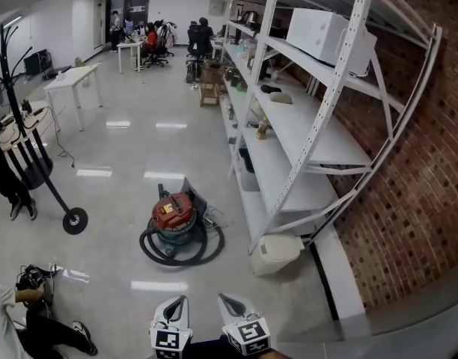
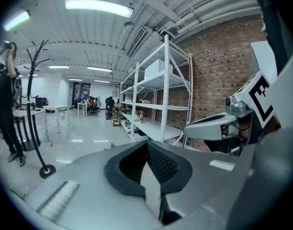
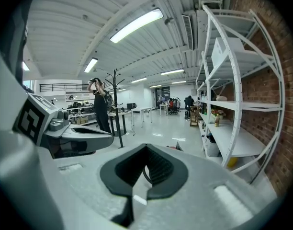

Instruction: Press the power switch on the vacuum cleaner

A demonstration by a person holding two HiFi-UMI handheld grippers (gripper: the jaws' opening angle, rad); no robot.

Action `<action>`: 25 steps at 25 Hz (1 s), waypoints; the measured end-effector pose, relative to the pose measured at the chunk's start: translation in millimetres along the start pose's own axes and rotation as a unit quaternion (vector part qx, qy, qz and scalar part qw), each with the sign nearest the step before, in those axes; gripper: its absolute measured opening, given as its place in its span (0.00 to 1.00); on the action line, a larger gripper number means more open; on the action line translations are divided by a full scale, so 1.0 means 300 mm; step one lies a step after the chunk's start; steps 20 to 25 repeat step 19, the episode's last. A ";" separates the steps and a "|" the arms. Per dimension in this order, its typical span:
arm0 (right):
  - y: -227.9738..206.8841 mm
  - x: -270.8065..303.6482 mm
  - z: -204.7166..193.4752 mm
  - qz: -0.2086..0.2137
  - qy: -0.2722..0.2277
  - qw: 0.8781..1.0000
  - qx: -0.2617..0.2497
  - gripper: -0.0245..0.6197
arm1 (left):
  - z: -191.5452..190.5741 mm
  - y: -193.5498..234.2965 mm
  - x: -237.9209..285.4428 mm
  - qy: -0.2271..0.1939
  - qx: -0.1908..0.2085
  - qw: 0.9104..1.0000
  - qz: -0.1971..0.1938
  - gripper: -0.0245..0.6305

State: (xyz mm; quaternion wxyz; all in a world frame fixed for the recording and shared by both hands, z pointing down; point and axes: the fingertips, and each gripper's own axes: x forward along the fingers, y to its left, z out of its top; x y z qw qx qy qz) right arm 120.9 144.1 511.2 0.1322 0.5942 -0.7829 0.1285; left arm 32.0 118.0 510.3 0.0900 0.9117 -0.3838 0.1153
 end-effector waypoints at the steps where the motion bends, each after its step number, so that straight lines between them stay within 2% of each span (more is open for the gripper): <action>1: -0.007 -0.003 0.001 0.001 0.000 1.000 0.000 0.02 | -0.002 -0.004 0.003 0.000 -0.001 1.000 0.002 0.06; 10: -0.044 -0.015 0.008 0.002 -0.006 1.000 -0.005 0.03 | -0.019 -0.010 0.005 0.006 -0.015 1.000 0.019 0.06; 25: -0.008 0.003 -0.001 0.003 -0.007 1.000 0.005 0.03 | -0.036 0.022 -0.004 0.005 -0.022 1.000 0.016 0.06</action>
